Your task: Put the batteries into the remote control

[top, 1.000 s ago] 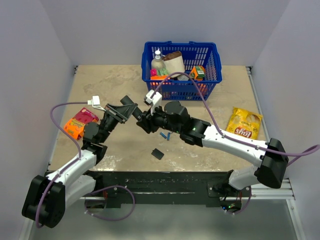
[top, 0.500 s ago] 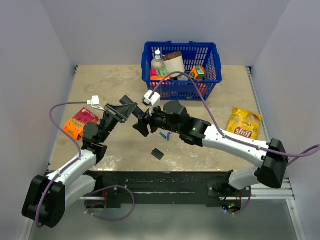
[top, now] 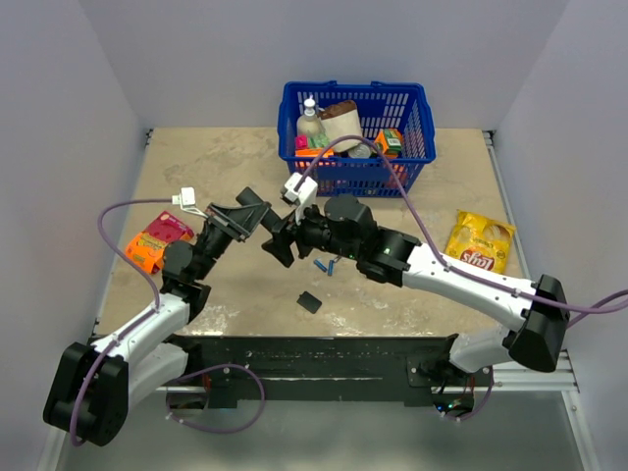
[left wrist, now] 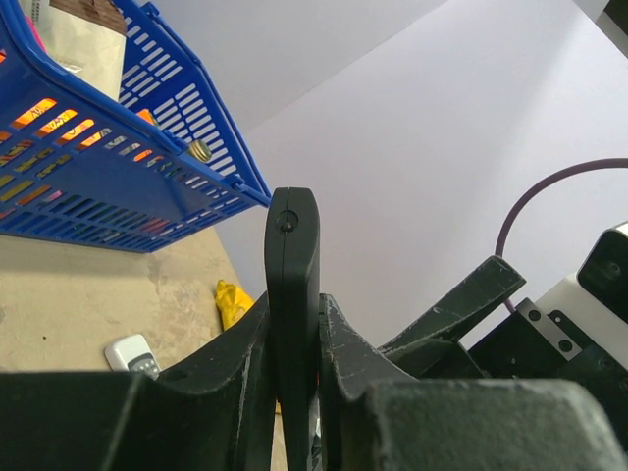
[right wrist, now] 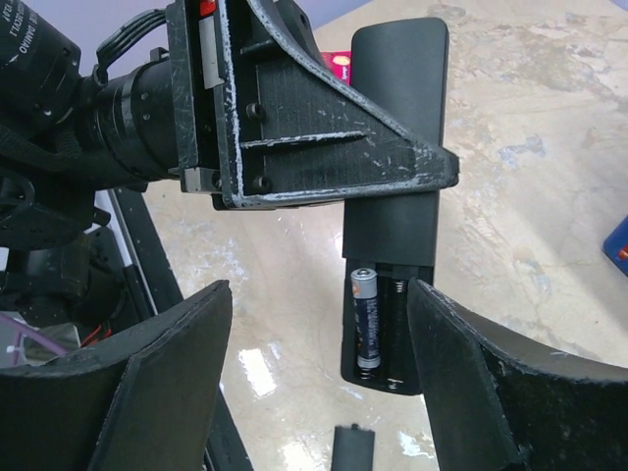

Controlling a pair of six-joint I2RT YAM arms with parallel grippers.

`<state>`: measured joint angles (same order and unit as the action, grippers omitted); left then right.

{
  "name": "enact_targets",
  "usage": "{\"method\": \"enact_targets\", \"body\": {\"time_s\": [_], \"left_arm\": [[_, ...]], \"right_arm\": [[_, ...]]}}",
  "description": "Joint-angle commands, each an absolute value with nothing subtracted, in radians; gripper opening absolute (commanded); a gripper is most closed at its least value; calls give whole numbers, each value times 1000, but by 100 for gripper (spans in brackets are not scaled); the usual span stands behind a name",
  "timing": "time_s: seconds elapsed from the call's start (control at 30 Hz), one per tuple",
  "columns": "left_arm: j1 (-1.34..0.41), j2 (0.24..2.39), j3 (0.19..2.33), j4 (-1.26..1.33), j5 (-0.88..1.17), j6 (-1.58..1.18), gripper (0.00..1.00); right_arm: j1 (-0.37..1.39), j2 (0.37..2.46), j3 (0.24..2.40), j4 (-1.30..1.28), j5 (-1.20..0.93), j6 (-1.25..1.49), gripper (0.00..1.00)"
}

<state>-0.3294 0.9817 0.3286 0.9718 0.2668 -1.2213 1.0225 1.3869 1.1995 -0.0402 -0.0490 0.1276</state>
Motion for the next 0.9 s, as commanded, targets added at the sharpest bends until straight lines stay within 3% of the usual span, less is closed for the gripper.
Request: {"method": "enact_targets", "body": {"time_s": [0.0, 0.4, 0.53, 0.87], "left_arm": [[-333, 982, 364, 1042, 305, -1239, 0], [-331, 1029, 482, 884, 414, -1204, 0], [-331, 1048, 521, 847, 449, -1207, 0], [-331, 1104, 586, 836, 581, -1252, 0]], "right_arm": [[1011, 1325, 1261, -61, -46, 84, 77], [982, 1151, 1233, -104, -201, -196, 85], [982, 1103, 1221, -155, -282, -452, 86], [919, 1137, 1239, -282, -477, -667, 86]]}}
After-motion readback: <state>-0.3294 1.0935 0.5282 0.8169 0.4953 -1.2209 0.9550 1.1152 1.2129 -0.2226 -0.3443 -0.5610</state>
